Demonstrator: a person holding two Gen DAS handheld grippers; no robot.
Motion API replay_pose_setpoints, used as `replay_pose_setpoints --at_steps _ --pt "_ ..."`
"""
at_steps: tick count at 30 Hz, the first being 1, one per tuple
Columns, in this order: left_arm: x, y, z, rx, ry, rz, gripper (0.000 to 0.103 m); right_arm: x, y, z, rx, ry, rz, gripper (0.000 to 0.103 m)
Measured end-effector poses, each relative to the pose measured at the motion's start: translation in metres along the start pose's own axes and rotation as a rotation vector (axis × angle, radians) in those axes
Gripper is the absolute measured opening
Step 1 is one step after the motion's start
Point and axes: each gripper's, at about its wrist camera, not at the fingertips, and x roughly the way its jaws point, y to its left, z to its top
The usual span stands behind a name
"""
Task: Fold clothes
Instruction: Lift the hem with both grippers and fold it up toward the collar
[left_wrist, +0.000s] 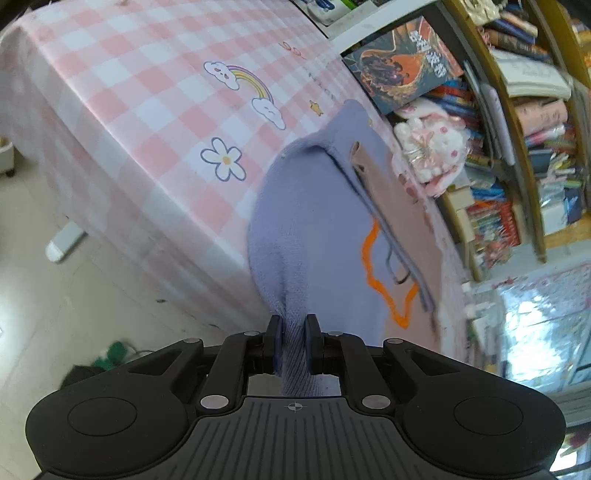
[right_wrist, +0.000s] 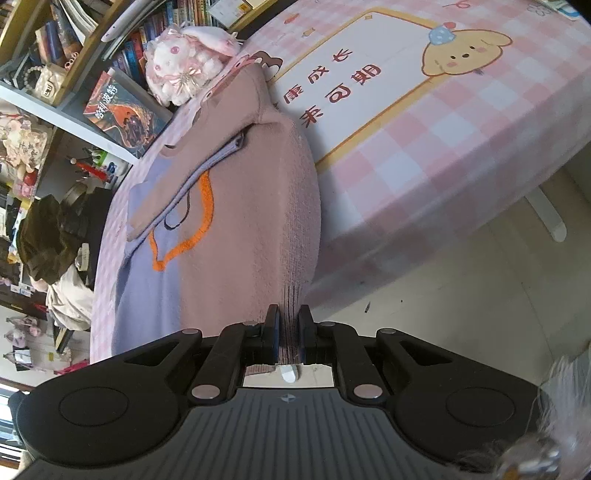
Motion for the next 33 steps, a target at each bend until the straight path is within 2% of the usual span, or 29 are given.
replay_pose_setpoints --at_steps 4,10,17,22,28,30,32,33 --pt "-0.005 -0.012 0.012 -0.048 -0.031 -0.117 0.01 -0.013 0.008 0.011 0.014 -0.04 0.078 0.009" --pt "0.005 -0.04 0.055 -0.102 -0.123 -0.263 0.01 -0.025 0.035 0.059 0.037 -0.17 0.219 0.009" --pt "0.047 -0.073 0.112 -0.121 -0.14 -0.336 0.01 -0.008 0.071 0.126 0.028 -0.28 0.241 0.009" --pt "0.076 -0.087 0.154 -0.109 -0.113 -0.354 0.011 0.014 0.089 0.164 0.039 -0.327 0.227 0.009" --pt "0.111 -0.09 0.185 -0.126 -0.069 -0.31 0.011 0.052 0.099 0.203 0.079 -0.336 0.182 0.009" --pt "0.122 -0.085 0.192 -0.155 -0.062 -0.274 0.012 0.068 0.099 0.214 0.092 -0.325 0.164 0.009" --pt "0.133 -0.08 0.198 -0.184 -0.056 -0.238 0.019 0.084 0.1 0.223 0.088 -0.315 0.128 0.01" --pt "0.138 -0.077 0.201 -0.198 -0.053 -0.219 0.023 0.091 0.1 0.227 0.078 -0.315 0.097 0.015"
